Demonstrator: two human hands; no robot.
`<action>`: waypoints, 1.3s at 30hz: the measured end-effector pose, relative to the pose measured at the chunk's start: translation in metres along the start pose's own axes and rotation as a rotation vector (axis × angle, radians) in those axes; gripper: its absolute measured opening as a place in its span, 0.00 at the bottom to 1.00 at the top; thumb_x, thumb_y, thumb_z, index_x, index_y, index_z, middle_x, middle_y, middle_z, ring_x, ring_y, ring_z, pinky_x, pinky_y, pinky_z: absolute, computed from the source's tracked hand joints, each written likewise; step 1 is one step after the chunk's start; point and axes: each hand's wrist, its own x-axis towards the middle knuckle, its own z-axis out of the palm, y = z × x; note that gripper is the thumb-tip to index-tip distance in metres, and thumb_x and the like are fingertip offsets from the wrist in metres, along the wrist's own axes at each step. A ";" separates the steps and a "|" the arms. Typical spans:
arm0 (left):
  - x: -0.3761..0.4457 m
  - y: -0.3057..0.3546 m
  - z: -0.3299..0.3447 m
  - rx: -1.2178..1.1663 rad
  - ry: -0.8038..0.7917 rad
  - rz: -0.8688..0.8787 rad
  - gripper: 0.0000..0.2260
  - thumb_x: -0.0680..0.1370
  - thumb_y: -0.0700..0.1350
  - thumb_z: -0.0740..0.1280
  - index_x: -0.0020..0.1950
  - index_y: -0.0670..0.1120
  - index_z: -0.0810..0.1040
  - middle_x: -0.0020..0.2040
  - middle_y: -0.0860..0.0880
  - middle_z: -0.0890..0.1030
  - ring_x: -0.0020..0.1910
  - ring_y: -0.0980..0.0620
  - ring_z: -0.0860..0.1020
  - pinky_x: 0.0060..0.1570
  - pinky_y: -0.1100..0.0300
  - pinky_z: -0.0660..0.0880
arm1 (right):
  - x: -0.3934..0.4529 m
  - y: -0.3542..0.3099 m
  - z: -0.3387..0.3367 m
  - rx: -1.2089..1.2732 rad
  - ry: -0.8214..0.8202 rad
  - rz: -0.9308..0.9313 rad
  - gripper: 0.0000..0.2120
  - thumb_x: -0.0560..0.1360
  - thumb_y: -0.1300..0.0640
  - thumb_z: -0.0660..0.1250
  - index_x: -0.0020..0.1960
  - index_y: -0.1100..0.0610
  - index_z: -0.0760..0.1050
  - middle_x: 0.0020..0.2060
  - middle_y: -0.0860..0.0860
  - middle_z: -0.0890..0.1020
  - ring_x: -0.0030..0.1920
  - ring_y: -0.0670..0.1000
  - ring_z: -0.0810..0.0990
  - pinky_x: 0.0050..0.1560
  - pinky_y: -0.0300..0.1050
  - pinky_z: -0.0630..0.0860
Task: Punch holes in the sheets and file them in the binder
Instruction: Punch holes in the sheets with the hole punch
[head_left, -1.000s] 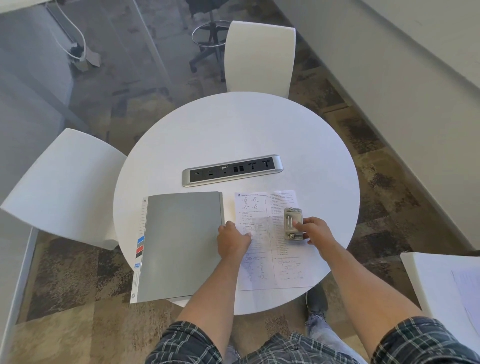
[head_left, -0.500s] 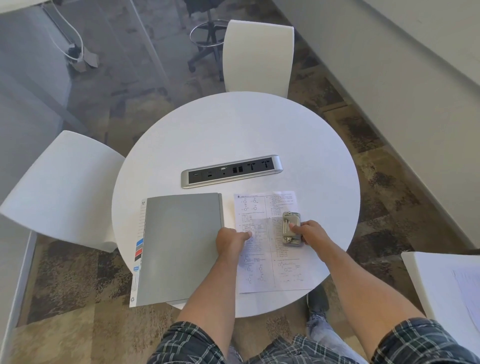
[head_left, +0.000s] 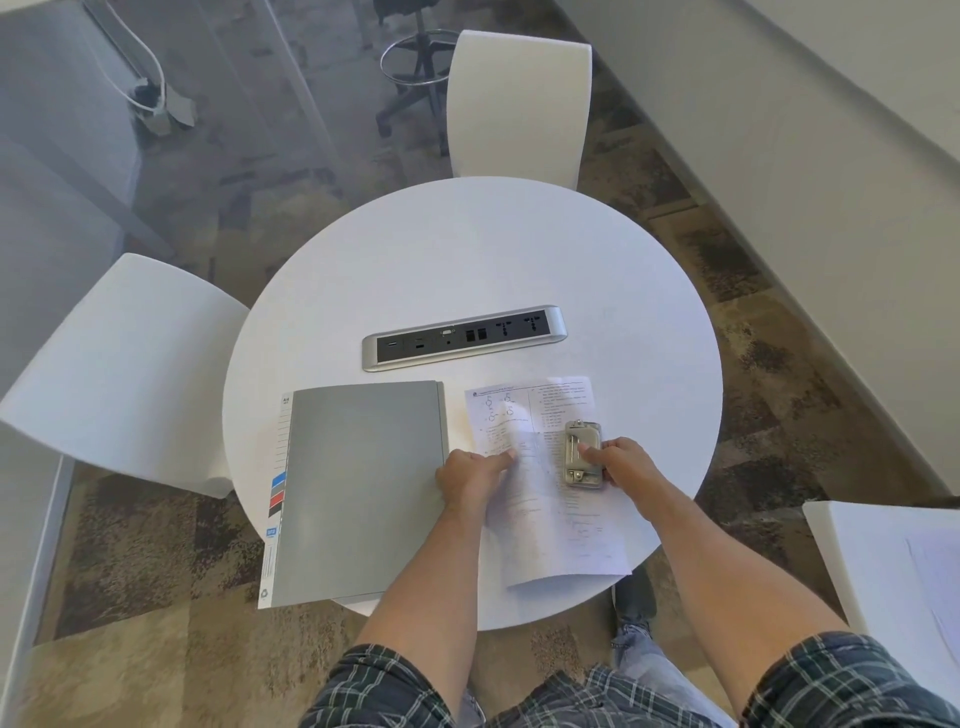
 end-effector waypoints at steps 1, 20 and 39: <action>-0.001 0.001 -0.001 -0.011 0.003 -0.011 0.29 0.57 0.62 0.82 0.47 0.46 0.77 0.52 0.47 0.80 0.52 0.45 0.81 0.50 0.48 0.84 | 0.000 0.000 0.000 -0.003 0.000 0.004 0.21 0.69 0.42 0.76 0.45 0.60 0.80 0.40 0.55 0.82 0.40 0.53 0.79 0.46 0.49 0.73; 0.038 0.050 -0.015 0.362 -0.126 0.284 0.44 0.68 0.53 0.77 0.80 0.57 0.57 0.72 0.46 0.74 0.70 0.41 0.72 0.69 0.41 0.72 | -0.009 -0.011 0.004 -0.033 0.006 0.025 0.28 0.67 0.39 0.76 0.53 0.61 0.80 0.48 0.57 0.88 0.50 0.57 0.87 0.58 0.59 0.82; 0.020 -0.008 -0.028 0.064 -0.056 0.247 0.05 0.77 0.38 0.69 0.49 0.46 0.83 0.45 0.50 0.85 0.45 0.49 0.83 0.44 0.58 0.80 | -0.027 -0.010 -0.024 0.104 0.176 -0.004 0.15 0.77 0.55 0.75 0.54 0.67 0.82 0.40 0.58 0.82 0.36 0.52 0.76 0.34 0.44 0.71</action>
